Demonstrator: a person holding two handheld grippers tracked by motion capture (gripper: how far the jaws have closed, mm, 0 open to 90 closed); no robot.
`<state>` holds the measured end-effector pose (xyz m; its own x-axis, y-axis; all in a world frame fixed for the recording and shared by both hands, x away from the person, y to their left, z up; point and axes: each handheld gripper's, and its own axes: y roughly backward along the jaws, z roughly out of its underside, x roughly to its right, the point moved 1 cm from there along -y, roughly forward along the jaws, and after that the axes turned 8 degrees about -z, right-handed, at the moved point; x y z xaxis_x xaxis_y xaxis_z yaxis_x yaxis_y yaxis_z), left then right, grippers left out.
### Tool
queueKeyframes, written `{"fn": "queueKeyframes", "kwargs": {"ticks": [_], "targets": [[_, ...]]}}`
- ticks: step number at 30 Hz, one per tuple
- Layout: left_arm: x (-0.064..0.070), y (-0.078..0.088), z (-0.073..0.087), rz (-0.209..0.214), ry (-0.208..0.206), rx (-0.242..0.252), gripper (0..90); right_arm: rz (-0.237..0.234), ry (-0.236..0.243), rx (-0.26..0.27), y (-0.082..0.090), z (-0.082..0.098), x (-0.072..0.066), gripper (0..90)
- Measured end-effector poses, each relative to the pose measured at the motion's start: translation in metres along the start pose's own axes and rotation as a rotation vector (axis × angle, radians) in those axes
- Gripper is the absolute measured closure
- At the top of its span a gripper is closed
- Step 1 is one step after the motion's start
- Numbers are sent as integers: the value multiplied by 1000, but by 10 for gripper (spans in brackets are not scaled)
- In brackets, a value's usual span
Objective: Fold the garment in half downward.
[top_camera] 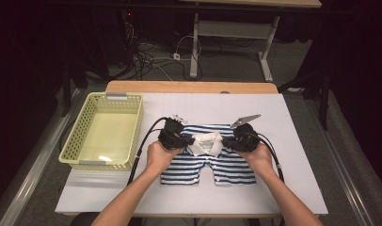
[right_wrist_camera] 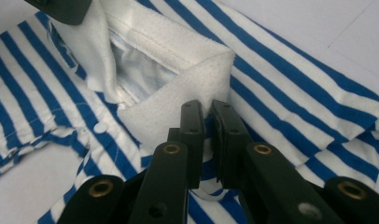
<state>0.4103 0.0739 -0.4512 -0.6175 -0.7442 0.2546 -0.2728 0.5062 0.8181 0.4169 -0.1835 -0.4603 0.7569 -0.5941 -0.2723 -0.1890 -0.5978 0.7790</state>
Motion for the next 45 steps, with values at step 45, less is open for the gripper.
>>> {"fn": "queueKeyframes", "kwargs": {"ticks": [45], "targets": [[46, 18, 69, -8, -151, -44, 621, -36, 84, -19, 11, 62, -44, 839]]}}
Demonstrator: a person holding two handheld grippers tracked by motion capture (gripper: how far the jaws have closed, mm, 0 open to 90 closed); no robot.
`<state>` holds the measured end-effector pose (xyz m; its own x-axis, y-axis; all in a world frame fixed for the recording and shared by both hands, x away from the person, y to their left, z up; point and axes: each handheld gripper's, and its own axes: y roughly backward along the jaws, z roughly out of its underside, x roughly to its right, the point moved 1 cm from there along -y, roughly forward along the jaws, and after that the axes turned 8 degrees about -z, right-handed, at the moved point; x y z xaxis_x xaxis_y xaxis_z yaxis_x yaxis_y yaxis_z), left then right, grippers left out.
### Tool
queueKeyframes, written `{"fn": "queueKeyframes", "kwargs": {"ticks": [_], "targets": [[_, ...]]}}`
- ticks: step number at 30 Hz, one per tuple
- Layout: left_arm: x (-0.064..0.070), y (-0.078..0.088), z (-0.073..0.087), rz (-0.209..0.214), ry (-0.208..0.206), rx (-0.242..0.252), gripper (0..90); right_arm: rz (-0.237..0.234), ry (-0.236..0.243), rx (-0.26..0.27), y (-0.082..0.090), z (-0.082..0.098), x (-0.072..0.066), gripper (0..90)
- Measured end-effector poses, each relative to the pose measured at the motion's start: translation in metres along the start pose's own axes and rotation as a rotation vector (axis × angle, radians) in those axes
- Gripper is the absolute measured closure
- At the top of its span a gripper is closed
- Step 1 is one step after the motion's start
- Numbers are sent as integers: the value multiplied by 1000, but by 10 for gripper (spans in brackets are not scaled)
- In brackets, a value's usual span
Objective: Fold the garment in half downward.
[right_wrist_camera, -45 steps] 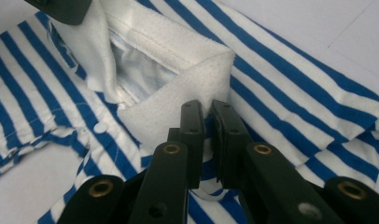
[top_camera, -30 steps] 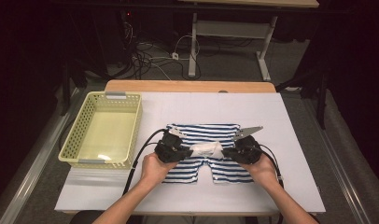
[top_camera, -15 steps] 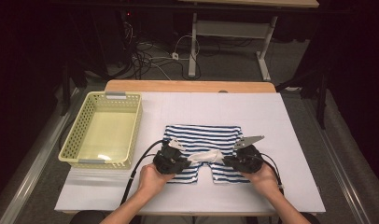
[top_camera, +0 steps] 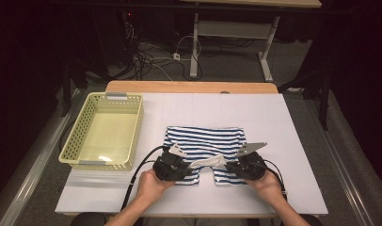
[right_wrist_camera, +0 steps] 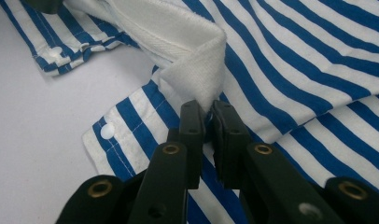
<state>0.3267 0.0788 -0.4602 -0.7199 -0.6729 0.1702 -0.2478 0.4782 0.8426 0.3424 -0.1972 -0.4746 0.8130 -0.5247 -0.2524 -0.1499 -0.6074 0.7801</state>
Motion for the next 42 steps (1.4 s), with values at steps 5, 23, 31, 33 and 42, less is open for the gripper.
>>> {"fn": "queueKeyframes", "kwargs": {"ticks": [5, 23, 31, 33, 42], "targets": [[-3, 15, -2, 18, 55, 87, 553, -2, 1, 0, 1, 3, 1, 833], [-17, -14, -7, -39, 80, 24, 522, -2, -20, -6, 14, 11, -1, 778], [-9, -16, -3, -62, 35, 6, 522, 8, -107, 84, 21, 5, 7, 735], [-7, -17, -2, -60, 27, -1, 524, 17, -110, 83, 15, 1, 6, 720], [-5, -19, 1, -47, 10, -5, 636, 3, -116, 2, 1, 4, 3, 675]]}}
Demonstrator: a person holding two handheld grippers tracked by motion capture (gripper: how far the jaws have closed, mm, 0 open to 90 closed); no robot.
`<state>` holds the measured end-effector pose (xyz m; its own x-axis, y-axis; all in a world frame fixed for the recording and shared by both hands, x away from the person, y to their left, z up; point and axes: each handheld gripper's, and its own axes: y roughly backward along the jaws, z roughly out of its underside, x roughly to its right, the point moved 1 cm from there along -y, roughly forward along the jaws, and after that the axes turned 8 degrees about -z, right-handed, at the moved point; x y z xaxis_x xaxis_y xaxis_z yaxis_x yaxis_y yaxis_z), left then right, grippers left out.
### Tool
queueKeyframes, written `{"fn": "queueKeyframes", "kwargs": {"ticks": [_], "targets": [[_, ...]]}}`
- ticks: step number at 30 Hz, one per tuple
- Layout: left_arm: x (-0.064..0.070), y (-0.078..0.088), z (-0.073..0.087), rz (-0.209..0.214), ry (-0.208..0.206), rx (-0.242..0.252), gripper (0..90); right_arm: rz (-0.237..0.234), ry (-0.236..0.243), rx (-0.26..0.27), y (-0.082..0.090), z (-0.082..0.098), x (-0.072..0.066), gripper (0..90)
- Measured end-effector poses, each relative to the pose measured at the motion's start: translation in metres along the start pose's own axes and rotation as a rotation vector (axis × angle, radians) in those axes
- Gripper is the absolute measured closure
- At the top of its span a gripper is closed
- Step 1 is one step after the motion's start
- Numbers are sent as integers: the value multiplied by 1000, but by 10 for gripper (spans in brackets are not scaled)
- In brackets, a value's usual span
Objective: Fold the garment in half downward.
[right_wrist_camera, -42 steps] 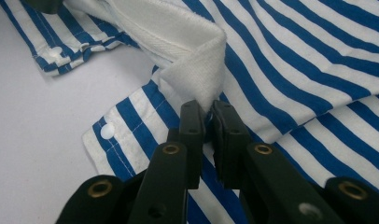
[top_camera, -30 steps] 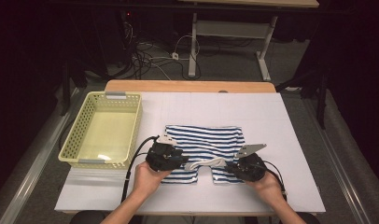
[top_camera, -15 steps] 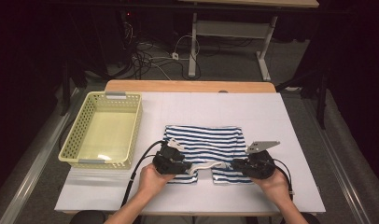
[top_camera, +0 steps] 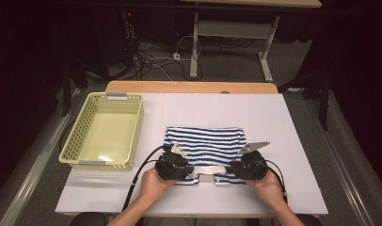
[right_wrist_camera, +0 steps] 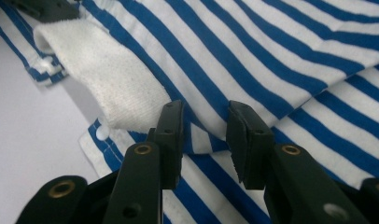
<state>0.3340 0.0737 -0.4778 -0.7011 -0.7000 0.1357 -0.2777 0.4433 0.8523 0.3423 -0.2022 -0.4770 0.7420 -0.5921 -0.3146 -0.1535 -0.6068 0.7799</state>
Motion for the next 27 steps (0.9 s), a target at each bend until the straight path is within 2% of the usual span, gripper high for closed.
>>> {"fn": "queueKeyframes", "kwargs": {"ticks": [4, 6, 7, 10, 12, 16, 18, 22, 25, 27], "targets": [[3, 0, 0, 2, -21, 0, 762, 5, -18, -1, 2, 3, 2, 689], [2, 0, 0, 2, -16, 0, 806, 3, -32, -4, 2, 4, 3, 759], [2, 0, 0, 5, -14, 0, 811, 8, -16, -8, 2, 4, 3, 791], [0, 3, -2, 10, -13, -2, 821, 35, 22, -32, 1, 3, 0, 882], [0, 6, -2, 14, -7, 4, 822, 38, 30, -40, 2, 2, 0, 897], [-1, 17, -1, 21, 2, 25, 822, 51, 47, -41, 3, 2, 0, 900], [0, 19, 0, 16, -6, 24, 822, 68, 46, -37, 4, 1, -1, 900], [6, 12, 3, -6, -35, -15, 820, 90, 53, -30, 7, 0, -1, 900], [7, 8, 5, -7, -30, -24, 817, 88, 58, -39, 5, 1, -1, 900], [4, 11, 5, -2, -15, -14, 768, 83, 60, -40, 4, 2, -1, 895]]}}
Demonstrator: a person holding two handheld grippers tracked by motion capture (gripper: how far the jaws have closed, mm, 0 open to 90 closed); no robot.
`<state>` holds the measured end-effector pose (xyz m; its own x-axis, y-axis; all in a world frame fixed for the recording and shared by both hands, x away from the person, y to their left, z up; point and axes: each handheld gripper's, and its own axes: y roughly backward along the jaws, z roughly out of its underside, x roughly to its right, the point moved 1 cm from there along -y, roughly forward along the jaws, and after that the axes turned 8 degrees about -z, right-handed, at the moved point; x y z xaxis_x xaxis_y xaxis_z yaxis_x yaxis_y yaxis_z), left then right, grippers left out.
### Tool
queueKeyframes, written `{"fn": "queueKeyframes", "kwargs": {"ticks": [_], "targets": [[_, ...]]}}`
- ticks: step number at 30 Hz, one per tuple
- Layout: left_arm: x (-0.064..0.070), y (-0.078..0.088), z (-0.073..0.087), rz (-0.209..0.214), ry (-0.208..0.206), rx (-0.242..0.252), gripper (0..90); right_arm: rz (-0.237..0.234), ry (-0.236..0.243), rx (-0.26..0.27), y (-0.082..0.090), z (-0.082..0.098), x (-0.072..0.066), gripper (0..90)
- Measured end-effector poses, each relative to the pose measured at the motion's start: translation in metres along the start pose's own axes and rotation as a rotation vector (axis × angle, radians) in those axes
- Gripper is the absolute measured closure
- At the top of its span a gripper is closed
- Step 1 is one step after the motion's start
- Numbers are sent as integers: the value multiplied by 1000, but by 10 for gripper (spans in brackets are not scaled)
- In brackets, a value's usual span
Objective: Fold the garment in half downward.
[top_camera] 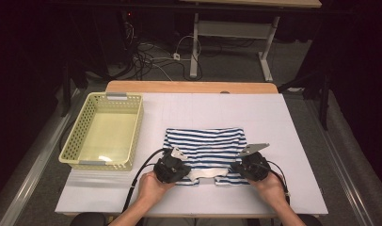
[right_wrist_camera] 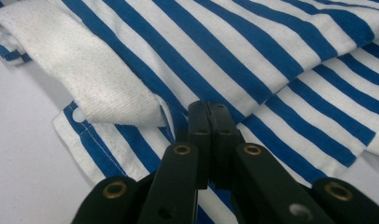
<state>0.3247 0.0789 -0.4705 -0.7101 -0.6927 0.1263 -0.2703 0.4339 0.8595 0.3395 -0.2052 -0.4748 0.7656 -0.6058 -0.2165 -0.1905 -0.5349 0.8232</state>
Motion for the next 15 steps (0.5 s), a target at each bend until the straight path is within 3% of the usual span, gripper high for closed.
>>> {"fn": "queueKeyframes", "kwargs": {"ticks": [5, 11, 15], "targets": [[-11, 13, 6, -43, 69, 37, 558, 11, -19, 53, 10, 3, 2, 769], [-28, 28, 19, -144, 118, 49, 483, 62, -52, 59, 22, 15, 10, 722], [-40, 29, 28, -160, 166, 36, 481, 83, -75, 46, 23, 21, 15, 694]]}}
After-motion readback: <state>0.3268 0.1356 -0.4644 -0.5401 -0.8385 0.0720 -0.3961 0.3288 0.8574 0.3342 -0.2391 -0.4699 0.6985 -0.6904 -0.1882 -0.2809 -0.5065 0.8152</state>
